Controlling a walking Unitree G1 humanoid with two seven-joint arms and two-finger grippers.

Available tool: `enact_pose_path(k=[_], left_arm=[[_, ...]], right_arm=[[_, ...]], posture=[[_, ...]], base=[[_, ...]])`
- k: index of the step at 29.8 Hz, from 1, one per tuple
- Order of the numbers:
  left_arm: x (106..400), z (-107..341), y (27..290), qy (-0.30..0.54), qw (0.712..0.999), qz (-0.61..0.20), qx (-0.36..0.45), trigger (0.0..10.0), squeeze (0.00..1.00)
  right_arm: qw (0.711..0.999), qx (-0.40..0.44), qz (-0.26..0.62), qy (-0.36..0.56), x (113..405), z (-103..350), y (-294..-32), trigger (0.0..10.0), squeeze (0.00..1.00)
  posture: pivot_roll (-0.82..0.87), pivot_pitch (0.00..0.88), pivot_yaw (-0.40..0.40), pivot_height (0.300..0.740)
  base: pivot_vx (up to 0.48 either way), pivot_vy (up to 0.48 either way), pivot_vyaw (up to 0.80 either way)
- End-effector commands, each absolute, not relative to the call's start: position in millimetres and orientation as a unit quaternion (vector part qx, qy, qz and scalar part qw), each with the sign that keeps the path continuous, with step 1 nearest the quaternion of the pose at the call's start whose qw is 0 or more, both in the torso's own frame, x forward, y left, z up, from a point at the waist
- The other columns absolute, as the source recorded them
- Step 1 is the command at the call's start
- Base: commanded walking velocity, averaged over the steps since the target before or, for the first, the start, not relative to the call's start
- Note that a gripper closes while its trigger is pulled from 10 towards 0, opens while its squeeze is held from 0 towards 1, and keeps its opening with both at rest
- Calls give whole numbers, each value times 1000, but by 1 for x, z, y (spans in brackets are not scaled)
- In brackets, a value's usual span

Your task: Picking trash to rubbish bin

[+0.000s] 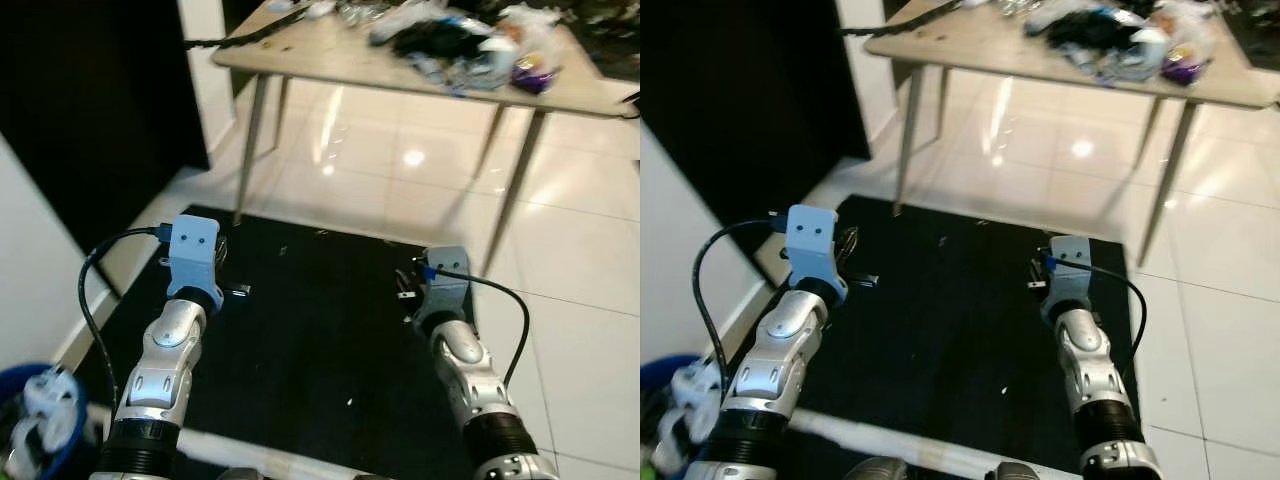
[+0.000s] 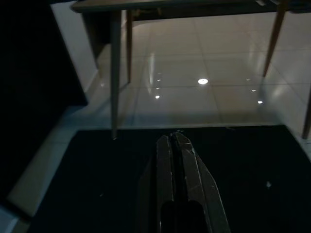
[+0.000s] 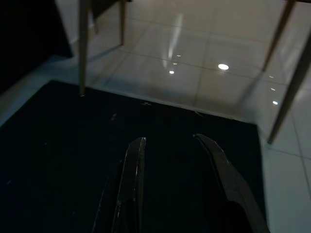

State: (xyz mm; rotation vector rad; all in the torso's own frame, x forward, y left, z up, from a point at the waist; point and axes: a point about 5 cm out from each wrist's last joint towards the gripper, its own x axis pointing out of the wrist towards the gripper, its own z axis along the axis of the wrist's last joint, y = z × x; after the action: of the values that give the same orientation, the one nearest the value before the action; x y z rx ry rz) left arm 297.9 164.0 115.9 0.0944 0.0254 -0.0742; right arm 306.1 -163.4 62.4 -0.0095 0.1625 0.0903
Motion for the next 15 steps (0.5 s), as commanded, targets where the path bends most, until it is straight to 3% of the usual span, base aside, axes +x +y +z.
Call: enact_pose_path(k=[1,5,15], left_arm=[[296,111,169,25,998,-30,47,10000,0],[295,110,169,25,998,-30,47,10000,0],[295,109,169,25,998,-31,47,10000,0]], right_arm=[[995,1,49,89,304,59,-159,10000,0],[995,0,49,89,304,59,-159,10000,0],[995,-9,52,86,305,61,-159,10000,0]], posture=[[64,26,-3,740],[64,26,-3,740],[63,18,-7,740]], base=[[266,0,-544],[266,0,-469],[267,0,0]])
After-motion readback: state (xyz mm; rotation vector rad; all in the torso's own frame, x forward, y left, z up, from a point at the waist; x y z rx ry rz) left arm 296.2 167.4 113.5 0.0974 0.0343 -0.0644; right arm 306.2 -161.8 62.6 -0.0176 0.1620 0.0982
